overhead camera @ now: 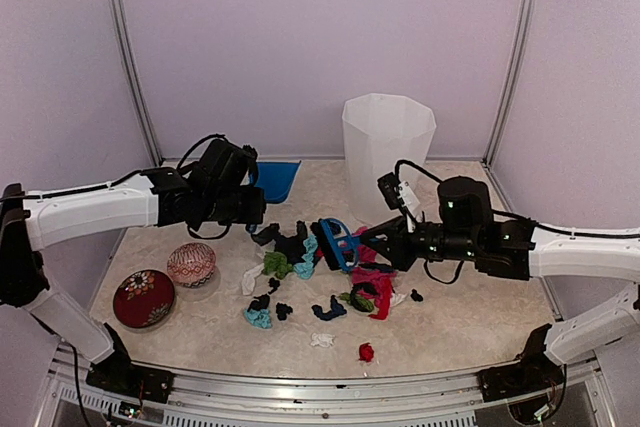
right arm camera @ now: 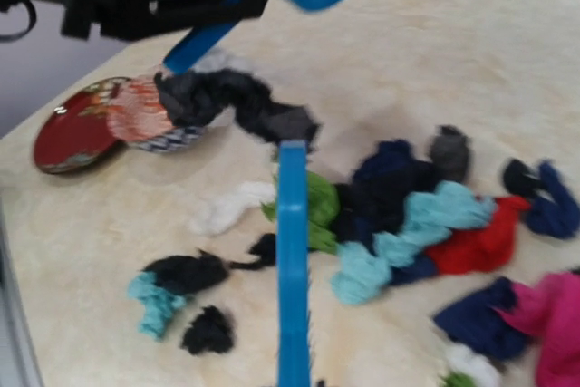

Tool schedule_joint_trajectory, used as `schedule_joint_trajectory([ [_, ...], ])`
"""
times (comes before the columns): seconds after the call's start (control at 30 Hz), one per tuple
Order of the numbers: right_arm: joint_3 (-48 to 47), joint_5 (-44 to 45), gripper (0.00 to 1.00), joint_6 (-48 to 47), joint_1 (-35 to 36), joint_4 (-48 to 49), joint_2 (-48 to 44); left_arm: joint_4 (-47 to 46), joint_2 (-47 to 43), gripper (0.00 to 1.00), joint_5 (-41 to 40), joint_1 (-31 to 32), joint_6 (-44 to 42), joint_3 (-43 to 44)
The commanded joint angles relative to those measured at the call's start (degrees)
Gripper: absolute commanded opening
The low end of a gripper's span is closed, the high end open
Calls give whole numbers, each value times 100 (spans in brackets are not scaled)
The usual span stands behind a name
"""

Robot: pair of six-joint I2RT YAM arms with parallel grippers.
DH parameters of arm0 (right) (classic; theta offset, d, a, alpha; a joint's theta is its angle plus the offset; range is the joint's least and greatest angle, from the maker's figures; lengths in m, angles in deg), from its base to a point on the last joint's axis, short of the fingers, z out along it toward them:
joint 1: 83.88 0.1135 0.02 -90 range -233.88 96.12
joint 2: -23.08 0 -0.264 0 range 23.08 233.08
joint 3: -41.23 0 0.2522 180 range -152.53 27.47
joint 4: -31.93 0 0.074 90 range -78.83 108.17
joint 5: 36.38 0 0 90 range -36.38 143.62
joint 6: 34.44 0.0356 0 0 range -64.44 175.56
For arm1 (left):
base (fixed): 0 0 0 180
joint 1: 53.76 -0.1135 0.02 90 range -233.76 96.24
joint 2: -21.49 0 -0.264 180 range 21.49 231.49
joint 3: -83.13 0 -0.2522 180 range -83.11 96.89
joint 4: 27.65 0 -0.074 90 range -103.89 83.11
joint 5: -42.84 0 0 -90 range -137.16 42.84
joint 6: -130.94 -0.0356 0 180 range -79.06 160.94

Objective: Sweep away the paper scraps from the table
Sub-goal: Adjust the paper scraps at the center of the board, then place the dustpan at the center of the board.

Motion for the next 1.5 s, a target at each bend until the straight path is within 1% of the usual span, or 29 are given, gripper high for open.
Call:
schedule_joint_trajectory([
  [0.0,-252,-687,0,60,-38,775,197,-485,-379,0,69,153,243,-212],
  [0.13,-142,-1148,0,437,-2,1456,422,-729,-542,0,274,278,365,-283],
  [0.33,-68,-1348,0,884,74,2103,691,-1279,-624,0,732,362,576,-454],
  [0.47,-170,-1334,0,1315,102,2258,945,-1596,-700,0,1016,450,665,-647],
  [0.63,-74,-916,0,1548,120,2384,1120,-2086,-914,0,1472,457,725,-950],
  [0.83,284,49,0,1615,120,2196,969,-2142,-974,0,1762,453,732,-959],
  [0.97,361,266,0,1561,119,2040,876,-2110,-1045,0,1720,449,713,-1011],
  [1.17,357,362,0,1285,118,1662,530,-1702,-1251,0,1294,405,464,-864],
  [1.3,344,458,0,996,120,1242,226,-1170,-1406,0,1138,412,304,-715],
  [1.37,377,549,0,966,120,1044,43,-952,-1511,0,1149,422,271,-713],
  [1.47,354,685,0,634,119,687,-119,-444,-1669,0,1173,492,228,-716],
])
